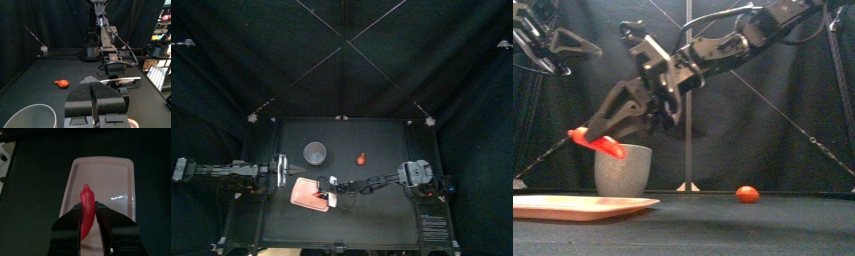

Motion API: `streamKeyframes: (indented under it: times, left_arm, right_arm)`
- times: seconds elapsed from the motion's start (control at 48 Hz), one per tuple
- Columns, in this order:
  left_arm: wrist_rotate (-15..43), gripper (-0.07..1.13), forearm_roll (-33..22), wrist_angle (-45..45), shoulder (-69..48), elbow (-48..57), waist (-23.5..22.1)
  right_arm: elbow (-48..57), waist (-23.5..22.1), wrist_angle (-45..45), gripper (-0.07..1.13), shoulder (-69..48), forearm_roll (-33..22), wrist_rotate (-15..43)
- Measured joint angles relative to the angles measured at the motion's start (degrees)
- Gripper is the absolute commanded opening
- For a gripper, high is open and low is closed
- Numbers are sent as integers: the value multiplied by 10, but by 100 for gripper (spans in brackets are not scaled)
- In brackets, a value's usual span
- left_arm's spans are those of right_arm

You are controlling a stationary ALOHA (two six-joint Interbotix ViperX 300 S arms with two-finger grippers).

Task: Pick the red chile then place it on the pink plate
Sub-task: Drop red chile on the pink plate and return to neutral

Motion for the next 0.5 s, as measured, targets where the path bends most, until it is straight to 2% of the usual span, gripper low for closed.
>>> streamKeyframes:
  times: [0.229,0.396,0.5]
  left_arm:
    - [0,-2,0,0,-4,1,0]
    - [0,-2,0,0,-5,2,0]
    - [0,-2,0,1,-6,2,1]
  right_arm:
    - [-62,-9,13,82,54,-14,-5]
    - [-56,-19,33,87,53,-17,-2]
    - [-17,-31,36,87,18,-21,-3]
